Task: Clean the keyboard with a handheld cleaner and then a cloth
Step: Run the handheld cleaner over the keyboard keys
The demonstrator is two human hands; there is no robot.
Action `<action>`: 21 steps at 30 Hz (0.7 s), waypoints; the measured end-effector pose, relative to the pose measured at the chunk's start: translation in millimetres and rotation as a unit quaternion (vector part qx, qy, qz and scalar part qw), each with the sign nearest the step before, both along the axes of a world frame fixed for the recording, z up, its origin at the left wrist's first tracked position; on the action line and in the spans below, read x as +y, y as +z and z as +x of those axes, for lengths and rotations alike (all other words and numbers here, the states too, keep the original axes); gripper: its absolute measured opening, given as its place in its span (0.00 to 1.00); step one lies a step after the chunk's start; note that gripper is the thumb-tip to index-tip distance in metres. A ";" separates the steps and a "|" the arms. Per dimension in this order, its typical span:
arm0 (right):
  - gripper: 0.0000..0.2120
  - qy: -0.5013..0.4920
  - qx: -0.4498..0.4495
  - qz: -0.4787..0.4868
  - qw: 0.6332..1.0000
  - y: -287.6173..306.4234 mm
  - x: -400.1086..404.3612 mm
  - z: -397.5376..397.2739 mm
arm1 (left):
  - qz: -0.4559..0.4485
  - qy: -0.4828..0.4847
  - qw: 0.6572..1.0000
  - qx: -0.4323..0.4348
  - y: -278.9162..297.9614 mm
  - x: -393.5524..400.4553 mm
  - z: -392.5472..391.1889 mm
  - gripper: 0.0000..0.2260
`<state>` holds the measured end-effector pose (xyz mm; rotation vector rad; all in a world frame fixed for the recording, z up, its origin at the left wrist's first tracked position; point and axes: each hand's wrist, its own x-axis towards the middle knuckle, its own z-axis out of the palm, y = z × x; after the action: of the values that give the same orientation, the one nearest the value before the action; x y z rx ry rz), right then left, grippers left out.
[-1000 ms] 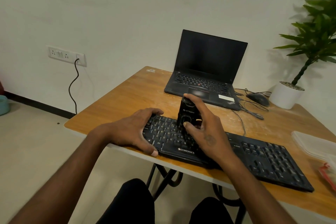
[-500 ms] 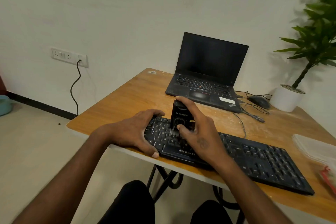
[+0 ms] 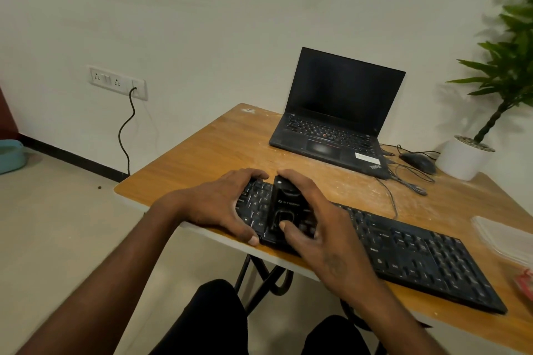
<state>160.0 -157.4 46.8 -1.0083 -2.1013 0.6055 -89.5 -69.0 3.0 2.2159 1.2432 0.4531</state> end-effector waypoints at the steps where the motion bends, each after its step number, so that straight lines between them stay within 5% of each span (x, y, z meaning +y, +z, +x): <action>1: 0.35 0.013 0.005 -0.006 1.000 -0.6 -5.9 -0.4 | 0.001 0.002 1.000 -0.002 -0.2 -0.3 0.1 0.55; 16: 0.35 -0.090 -0.016 0.018 0.996 3.5 85.8 -9.7 | -0.006 -0.006 1.000 0.003 2.6 -2.0 1.0 0.55; 21: 0.35 -0.036 -0.003 0.006 0.999 1.1 48.0 -12.4 | 0.003 -0.003 1.000 0.008 2.3 -1.0 0.1 0.55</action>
<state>147.5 -109.5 47.9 -1.0765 -2.0624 0.5544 -89.4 -70.1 5.2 2.2322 1.2442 0.4365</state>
